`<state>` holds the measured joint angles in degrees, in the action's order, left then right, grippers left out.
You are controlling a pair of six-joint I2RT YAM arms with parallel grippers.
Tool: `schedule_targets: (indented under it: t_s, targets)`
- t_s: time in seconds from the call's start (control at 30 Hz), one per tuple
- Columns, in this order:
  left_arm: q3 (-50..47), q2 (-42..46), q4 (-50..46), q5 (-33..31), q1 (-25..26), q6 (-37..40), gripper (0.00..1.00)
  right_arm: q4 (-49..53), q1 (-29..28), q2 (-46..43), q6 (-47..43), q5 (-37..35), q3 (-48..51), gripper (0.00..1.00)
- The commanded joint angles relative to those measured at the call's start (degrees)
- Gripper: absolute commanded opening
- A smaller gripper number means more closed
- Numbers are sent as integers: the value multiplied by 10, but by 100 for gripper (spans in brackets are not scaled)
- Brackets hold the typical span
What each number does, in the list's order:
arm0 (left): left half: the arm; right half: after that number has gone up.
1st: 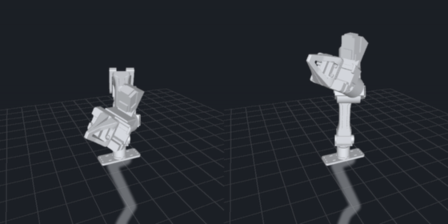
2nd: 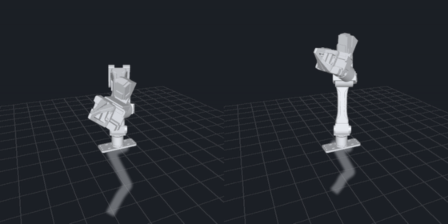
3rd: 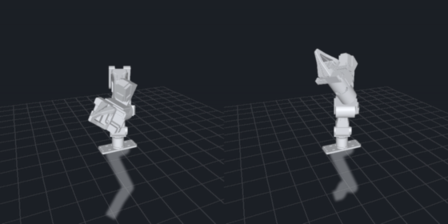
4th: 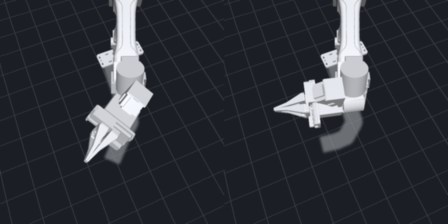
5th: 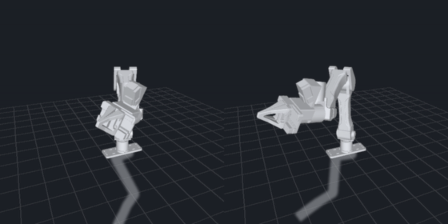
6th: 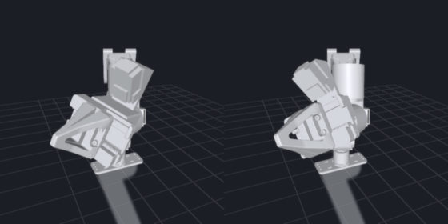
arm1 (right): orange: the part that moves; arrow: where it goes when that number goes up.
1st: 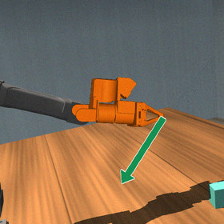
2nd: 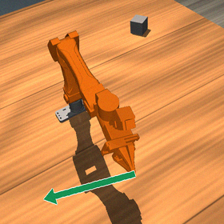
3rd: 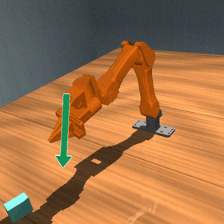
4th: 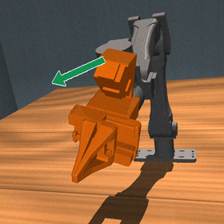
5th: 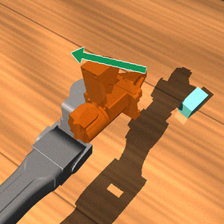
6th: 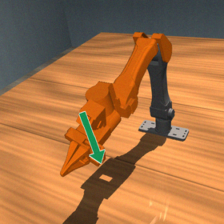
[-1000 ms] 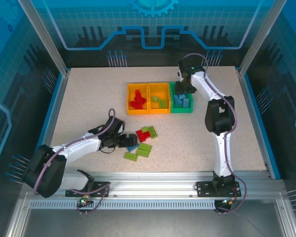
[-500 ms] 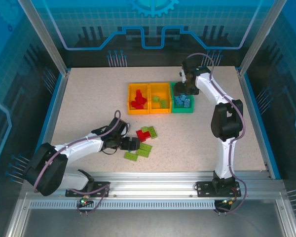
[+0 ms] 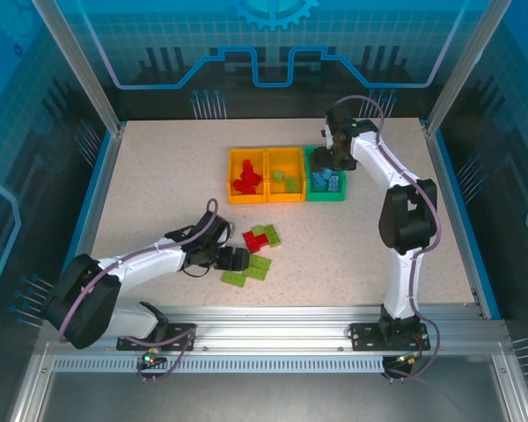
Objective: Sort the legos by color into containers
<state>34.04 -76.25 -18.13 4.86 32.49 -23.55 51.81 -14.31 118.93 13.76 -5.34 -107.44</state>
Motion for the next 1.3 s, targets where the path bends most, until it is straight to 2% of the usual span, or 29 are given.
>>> schedule_targets:
  t_s: [0.0, 0.27, 0.53, 0.73, 0.87, 1.0, 1.1, 1.27]
  targets:
    - [22, -12, -39, -20, 12, 14, 88, -1, 4, -17, 10, 12, 8, 77]
    - [28, -24, -40, -47, 22, -9, 85, -6, 9, -18, 14, 16, 14, 78]
    - [37, -42, -41, -62, 22, -32, 67, -7, 11, -19, 11, 17, 22, 78]
    - [40, -46, -44, -90, 22, -65, 62, -10, 14, -22, 11, 18, 29, 78]
    - [44, -41, -47, -99, 22, -78, 62, -12, 15, -23, 10, 18, 33, 78]
    - [52, -47, -49, -96, 22, -65, 70, -16, 16, -25, 11, 21, 38, 78]
    - [60, -57, -50, -91, 22, -57, 70, -18, 15, -26, 12, 22, 40, 78]
    - [65, -71, -44, -79, 22, -53, 57, -19, 18, -31, 13, 23, 43, 78]
